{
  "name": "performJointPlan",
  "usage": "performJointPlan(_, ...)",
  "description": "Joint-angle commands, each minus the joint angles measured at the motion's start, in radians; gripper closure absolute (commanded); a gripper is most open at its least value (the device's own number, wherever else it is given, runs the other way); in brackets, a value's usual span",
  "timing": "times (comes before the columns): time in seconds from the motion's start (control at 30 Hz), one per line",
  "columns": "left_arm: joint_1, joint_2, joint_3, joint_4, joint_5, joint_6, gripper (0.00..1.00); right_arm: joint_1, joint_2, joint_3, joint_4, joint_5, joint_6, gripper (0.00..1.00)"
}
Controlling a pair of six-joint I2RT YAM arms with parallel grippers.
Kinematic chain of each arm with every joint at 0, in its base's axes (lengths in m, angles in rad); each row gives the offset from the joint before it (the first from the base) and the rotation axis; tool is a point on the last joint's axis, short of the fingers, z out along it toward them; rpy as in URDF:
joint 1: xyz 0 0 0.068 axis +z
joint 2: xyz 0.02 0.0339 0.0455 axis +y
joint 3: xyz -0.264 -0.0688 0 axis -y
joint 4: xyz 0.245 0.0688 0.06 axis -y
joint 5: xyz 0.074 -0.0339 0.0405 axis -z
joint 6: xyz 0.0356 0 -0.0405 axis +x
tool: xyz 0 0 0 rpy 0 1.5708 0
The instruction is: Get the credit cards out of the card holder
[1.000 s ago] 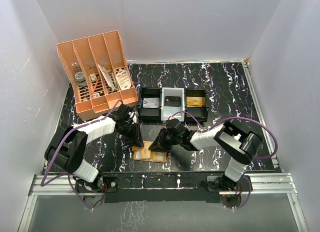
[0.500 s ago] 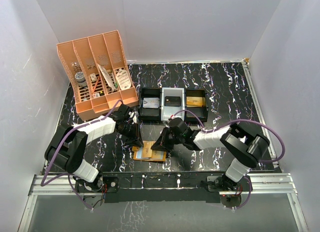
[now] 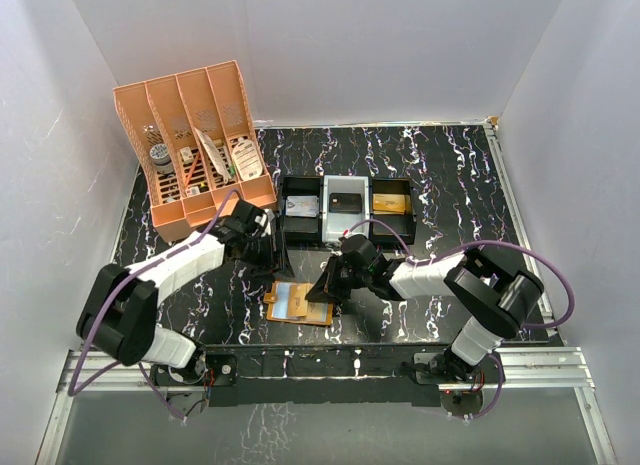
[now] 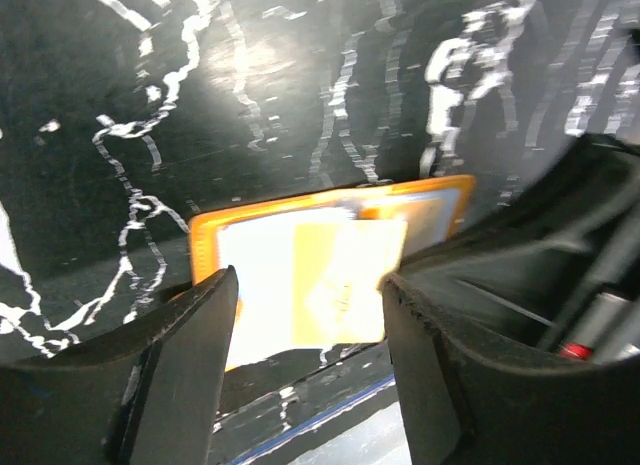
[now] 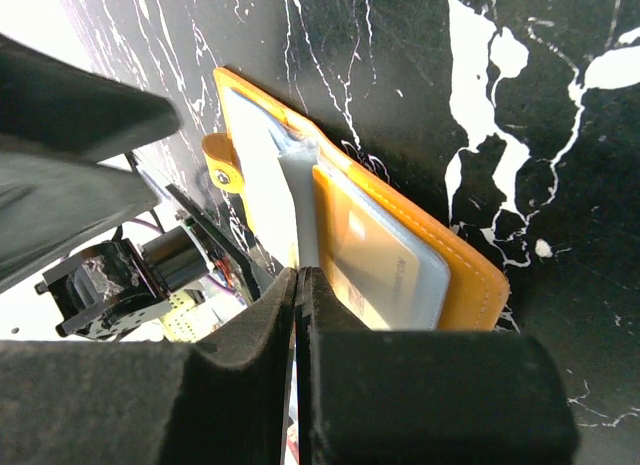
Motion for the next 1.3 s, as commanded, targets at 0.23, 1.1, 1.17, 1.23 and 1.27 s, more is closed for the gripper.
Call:
performJointPlan(0.23,-0.052,-0.051,-0.129,0.217,0.231,-0.143,0.54,-0.004,0.052,0.022,0.049,0.008,-0.007,1.0)
performJointPlan(1.1,-0.081,-0.005,-0.171,0.097,0.036,-0.062,0.74,0.002,0.044,-0.001,0.148,0.018,0.057,0.76)
performJointPlan(1.17,-0.08,0.015,-0.169,0.096,0.066,-0.042,0.74,0.005,0.054,0.001,0.147,0.013,0.062,0.79)
performJointPlan(1.23,-0.081,0.035,-0.161,0.078,0.064,-0.028,0.74,0.009,0.058,-0.007,0.162,0.014,0.073,0.79)
performJointPlan(1.27,-0.08,0.04,-0.159,0.074,0.059,-0.023,0.74,0.011,0.061,-0.013,0.177,0.011,0.08,0.79)
